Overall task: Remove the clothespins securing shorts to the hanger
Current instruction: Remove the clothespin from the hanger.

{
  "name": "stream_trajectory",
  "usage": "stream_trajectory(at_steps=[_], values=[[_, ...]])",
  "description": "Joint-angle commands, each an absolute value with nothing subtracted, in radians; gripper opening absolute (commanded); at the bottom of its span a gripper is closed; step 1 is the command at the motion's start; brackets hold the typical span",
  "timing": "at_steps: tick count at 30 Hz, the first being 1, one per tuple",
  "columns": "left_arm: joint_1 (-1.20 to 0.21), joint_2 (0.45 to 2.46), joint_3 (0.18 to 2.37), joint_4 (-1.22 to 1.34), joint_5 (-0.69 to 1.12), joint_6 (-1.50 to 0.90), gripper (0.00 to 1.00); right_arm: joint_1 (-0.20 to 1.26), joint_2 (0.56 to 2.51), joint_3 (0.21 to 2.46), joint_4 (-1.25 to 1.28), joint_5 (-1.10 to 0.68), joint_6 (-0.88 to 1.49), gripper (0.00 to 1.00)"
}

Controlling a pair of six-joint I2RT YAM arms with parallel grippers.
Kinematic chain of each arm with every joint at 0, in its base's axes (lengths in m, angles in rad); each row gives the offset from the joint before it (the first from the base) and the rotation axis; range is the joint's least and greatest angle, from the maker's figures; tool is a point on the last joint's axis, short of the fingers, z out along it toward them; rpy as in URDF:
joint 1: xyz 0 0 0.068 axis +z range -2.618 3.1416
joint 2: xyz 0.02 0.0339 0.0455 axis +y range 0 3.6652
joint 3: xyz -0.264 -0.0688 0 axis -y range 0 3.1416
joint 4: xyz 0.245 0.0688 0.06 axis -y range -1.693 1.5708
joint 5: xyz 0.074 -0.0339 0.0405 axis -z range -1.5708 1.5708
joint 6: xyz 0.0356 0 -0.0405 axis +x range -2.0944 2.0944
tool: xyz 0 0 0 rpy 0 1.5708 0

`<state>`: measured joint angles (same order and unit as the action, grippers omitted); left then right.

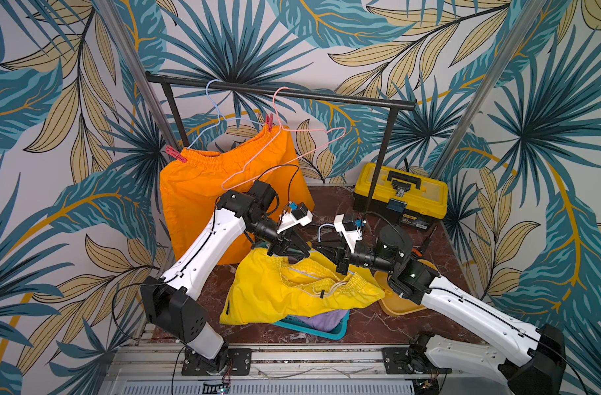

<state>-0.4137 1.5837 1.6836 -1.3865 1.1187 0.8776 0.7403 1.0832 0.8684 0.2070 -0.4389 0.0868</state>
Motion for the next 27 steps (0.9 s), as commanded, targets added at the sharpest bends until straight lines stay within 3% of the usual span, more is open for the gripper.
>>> stream_trajectory(at_steps=[1,2,5,12,18,22,27], values=[[-0.411,1.536,1.699,-1.320,1.047,0.751,0.94,0.736,1.066,0.833,0.215,-0.367,0.009,0.00],[-0.411,1.520,1.693,-1.287,1.014,0.715,1.00,0.736,1.065,0.826,0.218,-0.367,0.000,0.00],[-0.411,1.461,1.664,-1.177,0.895,0.590,1.00,0.736,1.063,0.808,0.234,-0.383,-0.024,0.00],[-0.410,1.253,1.520,-0.850,0.410,0.235,0.99,0.729,1.043,0.773,0.285,-0.431,-0.050,0.00],[-0.401,1.131,1.396,-0.781,0.262,0.078,0.99,0.700,1.024,0.766,0.320,-0.549,-0.054,0.00],[-0.395,1.037,1.326,-0.793,0.192,0.119,1.00,0.616,1.027,0.771,0.343,-0.710,-0.025,0.00],[-0.353,0.938,1.269,-0.835,0.304,0.178,0.99,0.523,1.088,0.790,0.473,-0.894,0.091,0.00]])
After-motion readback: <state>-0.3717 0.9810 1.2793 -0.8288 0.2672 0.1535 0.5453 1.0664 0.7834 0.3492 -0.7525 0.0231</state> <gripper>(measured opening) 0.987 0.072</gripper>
